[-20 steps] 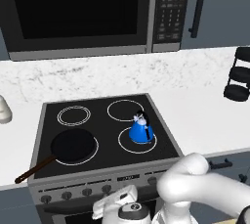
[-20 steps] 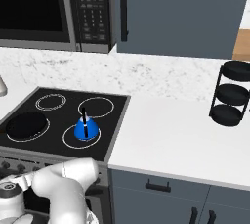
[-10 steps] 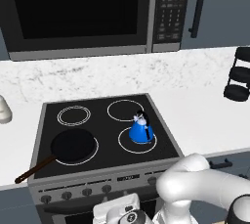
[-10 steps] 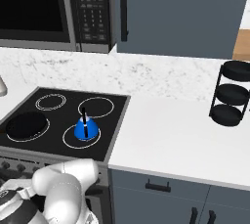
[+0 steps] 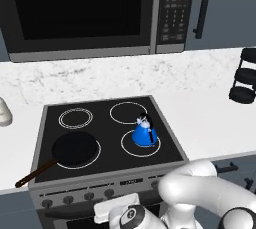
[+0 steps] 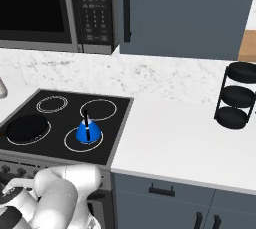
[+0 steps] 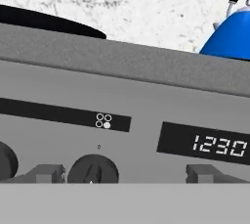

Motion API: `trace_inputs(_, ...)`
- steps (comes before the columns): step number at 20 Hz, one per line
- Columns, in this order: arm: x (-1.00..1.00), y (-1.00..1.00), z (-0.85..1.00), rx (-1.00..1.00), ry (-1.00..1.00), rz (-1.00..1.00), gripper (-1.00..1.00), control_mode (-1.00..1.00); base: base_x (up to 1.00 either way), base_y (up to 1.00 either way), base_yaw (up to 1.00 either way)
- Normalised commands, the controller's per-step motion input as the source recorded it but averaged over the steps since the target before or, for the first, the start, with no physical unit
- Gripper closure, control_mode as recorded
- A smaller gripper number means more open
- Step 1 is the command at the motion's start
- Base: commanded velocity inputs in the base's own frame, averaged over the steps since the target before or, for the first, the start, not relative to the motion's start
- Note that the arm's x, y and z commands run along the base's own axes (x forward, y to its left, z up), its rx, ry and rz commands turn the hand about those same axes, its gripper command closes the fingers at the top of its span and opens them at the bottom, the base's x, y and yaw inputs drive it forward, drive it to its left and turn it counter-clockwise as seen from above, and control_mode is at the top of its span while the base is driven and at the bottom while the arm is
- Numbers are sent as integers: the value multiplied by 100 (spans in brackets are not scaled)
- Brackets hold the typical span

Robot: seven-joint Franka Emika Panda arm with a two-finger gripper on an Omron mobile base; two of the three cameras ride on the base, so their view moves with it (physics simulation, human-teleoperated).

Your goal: Pick the kettle from the counter and place it on a stove burner. Then turn the burner on.

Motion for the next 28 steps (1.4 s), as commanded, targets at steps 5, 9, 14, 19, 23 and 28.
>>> trace_inputs(5, 18, 23, -17, 1, 0, 0, -100, -100, 0, 0, 0)
trace_inputs(9, 0, 22, -58, 0, 0, 0, -100, -100, 0, 0, 0)
trace_inputs(14, 0, 2, -24, 0, 0, 0, -100, -100, 0, 0, 0)
trace_inputs(19, 11, 0, -2, 0, 0, 0, -100, -100, 0, 0, 0)
trace_inputs(23, -1, 0, 50, 3, -12, 0, -100, -100, 0, 0, 0)
trace_inputs(28, 0, -1, 8, 1, -2, 0, -100, -100, 0, 0, 0)
